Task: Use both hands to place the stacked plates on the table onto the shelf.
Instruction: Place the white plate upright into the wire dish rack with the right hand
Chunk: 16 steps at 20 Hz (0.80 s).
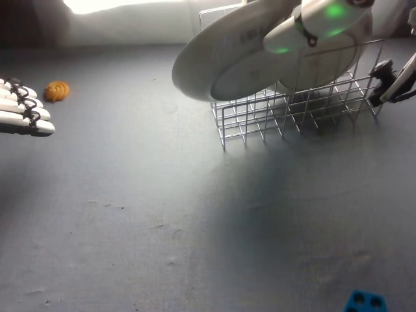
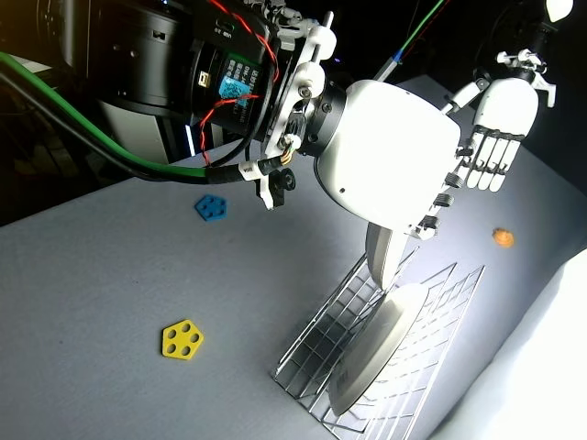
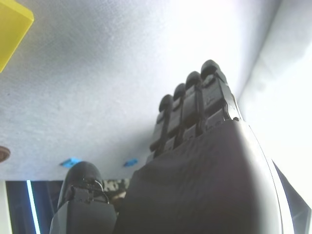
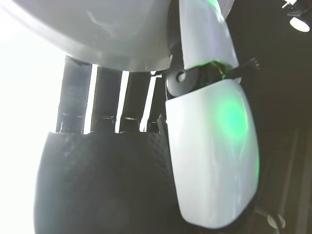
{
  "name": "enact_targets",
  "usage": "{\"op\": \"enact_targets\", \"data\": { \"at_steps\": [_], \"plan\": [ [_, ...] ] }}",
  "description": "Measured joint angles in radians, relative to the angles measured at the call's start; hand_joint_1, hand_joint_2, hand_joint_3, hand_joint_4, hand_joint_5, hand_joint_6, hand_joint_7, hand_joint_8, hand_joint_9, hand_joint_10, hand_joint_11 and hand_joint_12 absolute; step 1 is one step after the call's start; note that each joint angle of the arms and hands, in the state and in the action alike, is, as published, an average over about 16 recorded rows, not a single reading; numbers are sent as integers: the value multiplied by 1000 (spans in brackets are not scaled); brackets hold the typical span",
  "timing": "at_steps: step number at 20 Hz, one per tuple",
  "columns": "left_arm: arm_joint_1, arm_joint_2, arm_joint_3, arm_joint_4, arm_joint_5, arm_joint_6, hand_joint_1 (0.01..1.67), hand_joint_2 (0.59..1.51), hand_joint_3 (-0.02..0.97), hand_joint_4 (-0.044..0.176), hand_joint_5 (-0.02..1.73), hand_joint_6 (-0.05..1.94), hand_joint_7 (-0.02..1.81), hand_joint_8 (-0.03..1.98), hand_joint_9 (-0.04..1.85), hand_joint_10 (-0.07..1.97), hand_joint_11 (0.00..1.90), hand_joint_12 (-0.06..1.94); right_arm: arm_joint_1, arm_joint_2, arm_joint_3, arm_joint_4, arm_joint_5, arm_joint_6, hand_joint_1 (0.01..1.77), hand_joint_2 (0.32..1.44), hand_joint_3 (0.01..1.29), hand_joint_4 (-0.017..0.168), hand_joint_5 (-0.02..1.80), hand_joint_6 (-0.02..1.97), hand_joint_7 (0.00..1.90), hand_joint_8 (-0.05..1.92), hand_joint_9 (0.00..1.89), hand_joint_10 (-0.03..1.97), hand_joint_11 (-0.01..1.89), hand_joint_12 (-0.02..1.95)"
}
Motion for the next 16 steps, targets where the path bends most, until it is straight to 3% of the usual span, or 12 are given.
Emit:
{"op": "enact_targets", "data": {
  "at_steps": [16],
  "plan": [
    [6, -1, -5, -1, 0, 8, 16, 1087, 17, 0, 21, 19, 18, 4, 20, 4, 19, 1, -39, -35, 78, 16, 66, 1, 1396, 970, 13, -8, 1017, 788, 1098, 713, 1004, 1014, 805, 1108]
  ]
}}
